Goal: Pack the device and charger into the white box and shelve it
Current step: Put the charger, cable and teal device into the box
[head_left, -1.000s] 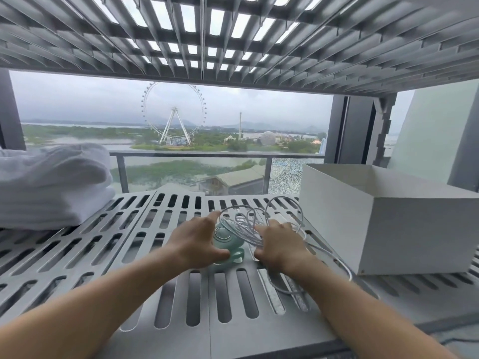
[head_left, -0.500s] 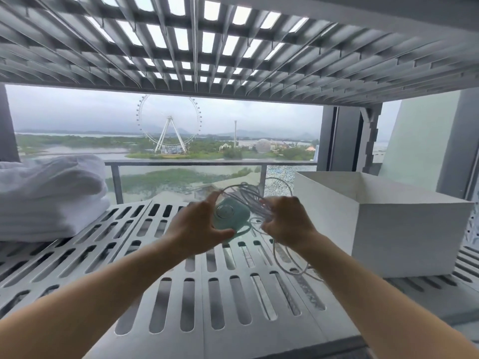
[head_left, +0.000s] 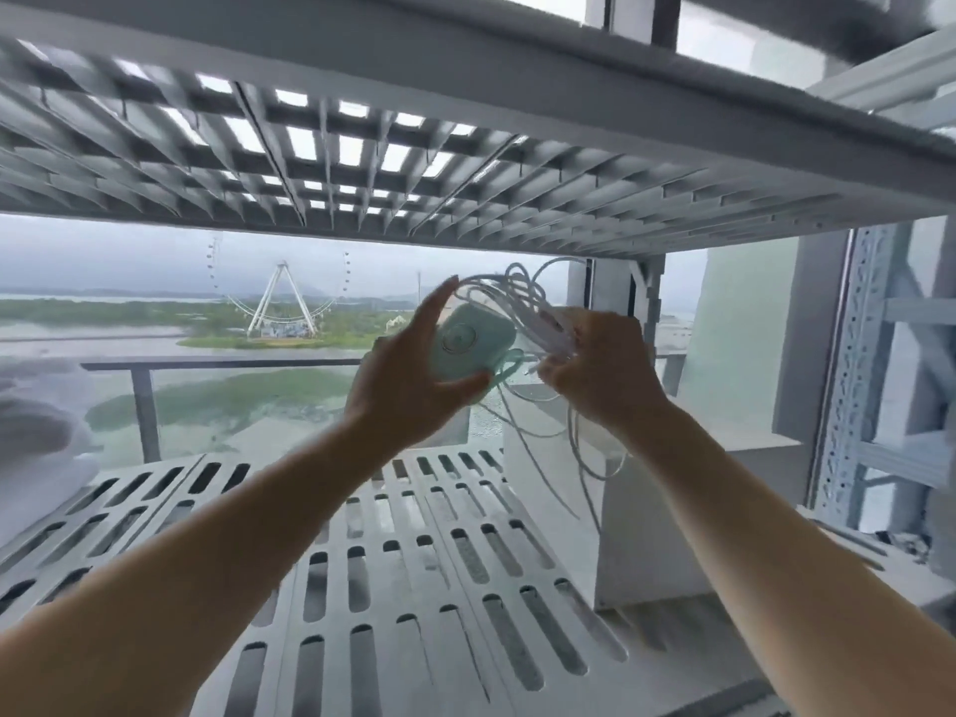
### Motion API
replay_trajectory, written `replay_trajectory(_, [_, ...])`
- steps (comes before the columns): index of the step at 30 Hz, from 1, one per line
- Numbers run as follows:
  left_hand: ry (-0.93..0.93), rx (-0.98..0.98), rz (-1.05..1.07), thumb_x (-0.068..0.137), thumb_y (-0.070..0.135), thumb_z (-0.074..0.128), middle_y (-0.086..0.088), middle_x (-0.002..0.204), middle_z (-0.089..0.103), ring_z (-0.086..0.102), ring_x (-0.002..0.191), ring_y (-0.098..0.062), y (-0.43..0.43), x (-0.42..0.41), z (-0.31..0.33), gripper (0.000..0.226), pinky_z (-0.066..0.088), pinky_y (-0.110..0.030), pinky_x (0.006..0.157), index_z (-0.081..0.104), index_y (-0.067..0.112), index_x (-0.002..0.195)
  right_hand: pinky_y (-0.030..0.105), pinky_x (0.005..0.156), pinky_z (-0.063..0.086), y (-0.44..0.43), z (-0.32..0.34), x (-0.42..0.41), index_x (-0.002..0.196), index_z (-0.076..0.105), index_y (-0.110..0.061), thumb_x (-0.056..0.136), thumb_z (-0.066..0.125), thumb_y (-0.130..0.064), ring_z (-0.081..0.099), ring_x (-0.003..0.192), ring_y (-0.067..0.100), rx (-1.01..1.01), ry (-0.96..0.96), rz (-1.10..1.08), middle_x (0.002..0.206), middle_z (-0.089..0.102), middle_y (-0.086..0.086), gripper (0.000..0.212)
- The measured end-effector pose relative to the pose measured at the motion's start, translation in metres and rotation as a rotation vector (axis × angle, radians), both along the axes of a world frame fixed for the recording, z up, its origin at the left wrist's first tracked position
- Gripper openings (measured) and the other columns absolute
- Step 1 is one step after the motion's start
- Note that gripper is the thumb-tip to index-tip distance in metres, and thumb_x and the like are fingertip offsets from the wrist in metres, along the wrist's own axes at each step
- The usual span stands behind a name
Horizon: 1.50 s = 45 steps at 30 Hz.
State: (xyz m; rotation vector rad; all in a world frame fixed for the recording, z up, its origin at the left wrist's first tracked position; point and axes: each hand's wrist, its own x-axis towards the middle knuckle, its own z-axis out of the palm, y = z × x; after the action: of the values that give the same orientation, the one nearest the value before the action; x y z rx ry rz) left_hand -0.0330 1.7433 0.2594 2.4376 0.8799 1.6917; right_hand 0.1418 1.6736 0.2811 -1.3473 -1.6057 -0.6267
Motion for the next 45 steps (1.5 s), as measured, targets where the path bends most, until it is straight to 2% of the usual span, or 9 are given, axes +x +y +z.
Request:
replay_trajectory(4, [0.014, 0.007, -0.041, 0.067, 0.041, 0.075, -0.004, 0.102, 0.069, 0.065, 0.077, -0.023, 0.001, 0.052, 0.015, 0.098, 0.056, -0.039, 0.067, 0.015, 0.040, 0.144, -0.002, 0.046, 0.030, -0.008, 0.011, 0.036, 0.078, 0.068, -0.005, 0.059, 0.065, 0.008, 0.037, 0.042, -0.005, 0.029, 0.018, -0.029, 0.049, 0.041, -0.019, 0.023])
replay_trajectory(9, [0.040, 0.023, -0.041, 0.066, 0.042, 0.074, -0.005, 0.097, 0.068, 0.061, 0.076, -0.025, 0.008, 0.102, 0.028, 0.099, 0.053, -0.037, 0.064, 0.014, 0.040, 0.144, -0.001, 0.047, 0.030, -0.007, 0.023, 0.083, 0.072, 0.064, -0.010, 0.059, 0.064, 0.006, 0.039, 0.043, 0.002, 0.017, 0.020, -0.084, 0.054, 0.058, 0.001, 0.020])
replay_trajectory(16, [0.069, -0.028, -0.067, 0.065, 0.043, 0.074, 0.000, 0.093, 0.068, 0.061, 0.074, -0.021, 0.024, 0.152, 0.043, 0.092, 0.049, -0.030, 0.062, 0.020, 0.045, 0.139, 0.008, 0.047, 0.033, 0.004, 0.028, 0.132, 0.065, 0.056, -0.012, 0.058, 0.064, 0.003, 0.041, 0.045, 0.015, -0.038, 0.049, -0.140, 0.051, 0.051, -0.003, 0.018])
replay_trajectory(21, [0.234, -0.187, -0.007, 0.063, 0.043, 0.075, -0.003, 0.103, 0.068, 0.063, 0.083, -0.022, 0.042, 0.161, 0.007, 0.096, 0.052, -0.031, 0.066, 0.018, 0.047, 0.140, 0.008, 0.046, 0.034, 0.023, -0.009, 0.145, 0.063, 0.052, -0.022, 0.061, 0.064, 0.000, 0.043, 0.049, 0.014, -0.249, 0.093, -0.104, 0.048, 0.042, -0.012, 0.025])
replay_trajectory(30, [0.293, -0.224, 0.115, 0.063, 0.052, 0.070, -0.002, 0.099, 0.069, 0.060, 0.081, -0.022, 0.061, 0.163, -0.017, 0.088, 0.041, -0.026, 0.061, 0.031, 0.035, 0.139, 0.023, 0.066, 0.042, 0.053, -0.035, 0.158, 0.089, 0.062, -0.007, 0.068, 0.072, -0.014, 0.060, 0.088, 0.026, -0.690, 0.124, -0.312, 0.092, 0.064, 0.011, 0.023])
replay_trajectory(36, [0.234, -0.278, 0.132, 0.062, 0.049, 0.072, -0.002, 0.098, 0.069, 0.059, 0.080, -0.021, 0.065, 0.158, -0.014, 0.083, 0.042, -0.026, 0.063, 0.036, 0.030, 0.134, 0.026, 0.053, 0.034, 0.044, -0.040, 0.153, 0.070, 0.053, -0.017, 0.073, 0.066, -0.057, 0.047, 0.060, 0.013, -1.032, 0.056, -0.198, 0.069, 0.053, -0.001, 0.042])
replay_trajectory(39, [0.215, -0.283, 0.129, 0.062, 0.047, 0.071, -0.001, 0.100, 0.070, 0.061, 0.086, -0.023, 0.063, 0.155, -0.008, 0.081, 0.047, -0.029, 0.068, 0.037, 0.030, 0.132, 0.028, 0.059, 0.035, 0.036, -0.031, 0.155, 0.067, 0.053, -0.019, 0.075, 0.058, -0.064, 0.049, 0.068, 0.015, -0.948, 0.054, -0.168, 0.068, 0.052, -0.004, 0.045])
replay_trajectory(42, [0.204, -0.265, 0.108, 0.061, 0.048, 0.070, -0.001, 0.102, 0.070, 0.063, 0.089, -0.024, 0.057, 0.152, 0.001, 0.079, 0.048, -0.030, 0.070, 0.039, 0.029, 0.131, 0.024, 0.077, 0.039, 0.026, -0.022, 0.158, 0.108, 0.062, -0.013, 0.077, 0.063, -0.055, 0.055, 0.091, 0.013, -0.762, 0.147, -0.103, 0.105, 0.065, 0.000, 0.052])
replay_trajectory(45, [0.212, -0.260, 0.089, 0.060, 0.050, 0.070, 0.001, 0.103, 0.070, 0.063, 0.090, -0.024, 0.048, 0.151, 0.007, 0.079, 0.047, -0.030, 0.070, 0.040, 0.031, 0.130, 0.020, 0.076, 0.040, 0.019, -0.019, 0.152, 0.113, 0.061, -0.012, 0.079, 0.066, -0.046, 0.058, 0.086, 0.008, -0.627, 0.122, -0.056, 0.110, 0.067, 0.003, 0.048])
